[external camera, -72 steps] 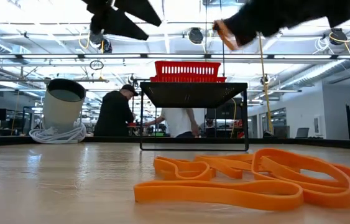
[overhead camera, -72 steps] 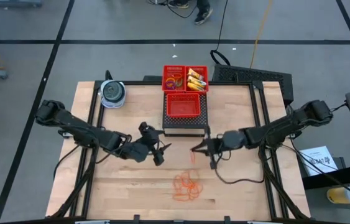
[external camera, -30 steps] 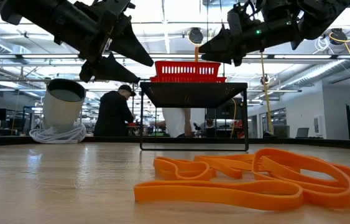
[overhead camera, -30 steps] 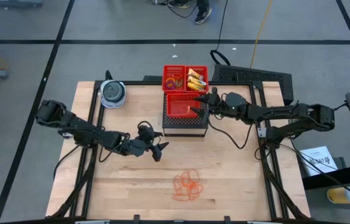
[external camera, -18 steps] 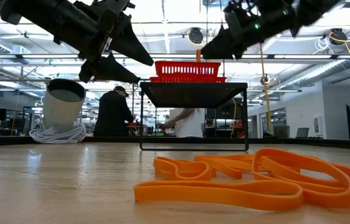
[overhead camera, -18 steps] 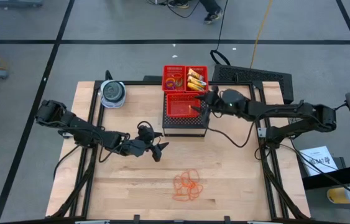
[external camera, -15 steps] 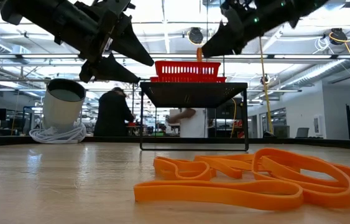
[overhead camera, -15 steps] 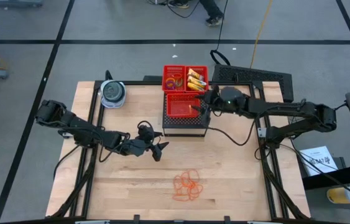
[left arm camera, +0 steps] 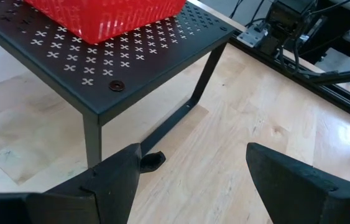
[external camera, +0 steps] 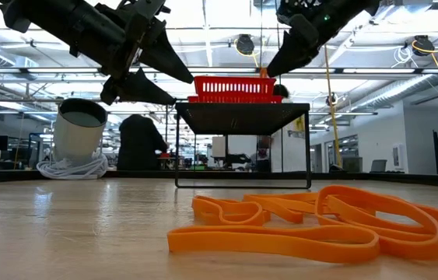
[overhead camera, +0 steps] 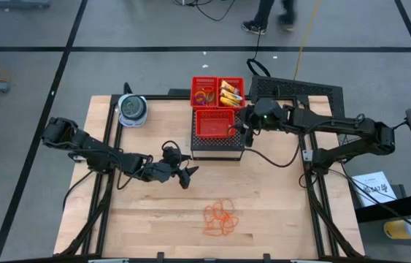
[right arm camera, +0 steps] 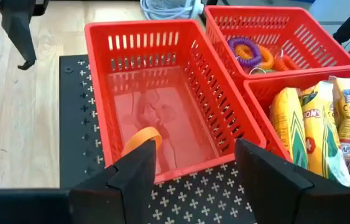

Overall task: Pick & Place Office Desk Supplies
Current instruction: Put the orange rubber band in the bottom red bin on the shelf

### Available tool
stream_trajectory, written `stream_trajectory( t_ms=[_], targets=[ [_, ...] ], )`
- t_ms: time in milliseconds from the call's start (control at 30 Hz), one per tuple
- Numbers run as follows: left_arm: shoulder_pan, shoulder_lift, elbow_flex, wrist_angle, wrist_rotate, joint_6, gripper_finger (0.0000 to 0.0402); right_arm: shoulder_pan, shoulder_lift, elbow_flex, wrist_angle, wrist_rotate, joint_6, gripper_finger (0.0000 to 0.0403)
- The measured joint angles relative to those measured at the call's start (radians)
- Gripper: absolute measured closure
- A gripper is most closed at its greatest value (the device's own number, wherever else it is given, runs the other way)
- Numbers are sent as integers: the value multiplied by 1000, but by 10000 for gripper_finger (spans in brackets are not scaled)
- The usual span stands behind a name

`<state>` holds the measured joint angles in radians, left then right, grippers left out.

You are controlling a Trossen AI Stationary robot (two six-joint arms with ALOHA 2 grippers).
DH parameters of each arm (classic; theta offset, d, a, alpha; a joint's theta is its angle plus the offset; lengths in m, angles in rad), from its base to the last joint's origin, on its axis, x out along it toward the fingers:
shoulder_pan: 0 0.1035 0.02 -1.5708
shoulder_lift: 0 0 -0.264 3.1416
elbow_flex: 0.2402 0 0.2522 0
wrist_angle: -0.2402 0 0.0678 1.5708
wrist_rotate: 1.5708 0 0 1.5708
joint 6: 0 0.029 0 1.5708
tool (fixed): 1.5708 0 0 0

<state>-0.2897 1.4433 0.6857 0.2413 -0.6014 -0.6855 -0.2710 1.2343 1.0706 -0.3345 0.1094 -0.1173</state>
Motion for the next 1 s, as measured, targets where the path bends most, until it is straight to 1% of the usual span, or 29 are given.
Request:
stream_trajectory(
  t_ms=[100,233,300,333,433,500,567,600,667,733,800,900,1000],
  targets=[
    [0,0,0,0,0,-1,105,0,0,0,34,-1,0,197],
    [0,0,0,0,0,4,105,3,6,0,172,-3,0,197],
    [1,0,0,0,-1,6,105,7,31,3,222,-5,-39,198],
    [2,0,0,0,-1,6,105,7,44,3,212,-5,-69,199],
    [7,0,0,1,-1,4,105,8,100,38,80,8,-114,204],
    [8,0,0,1,0,3,105,8,124,73,6,68,-113,206],
    [9,0,0,1,0,2,105,7,126,86,18,124,-74,206],
    [9,0,0,1,0,2,105,7,126,87,27,121,-50,205],
    [9,0,0,1,0,2,105,6,126,86,22,84,-57,203],
    [9,0,0,0,0,2,105,8,120,85,39,76,-60,202],
    [9,0,0,-1,0,2,105,8,111,85,63,62,-27,203],
    [9,0,0,-1,0,10,105,6,101,85,54,-13,-26,206],
    [9,0,0,-4,2,10,105,19,90,84,58,-58,-22,208]
  ],
)
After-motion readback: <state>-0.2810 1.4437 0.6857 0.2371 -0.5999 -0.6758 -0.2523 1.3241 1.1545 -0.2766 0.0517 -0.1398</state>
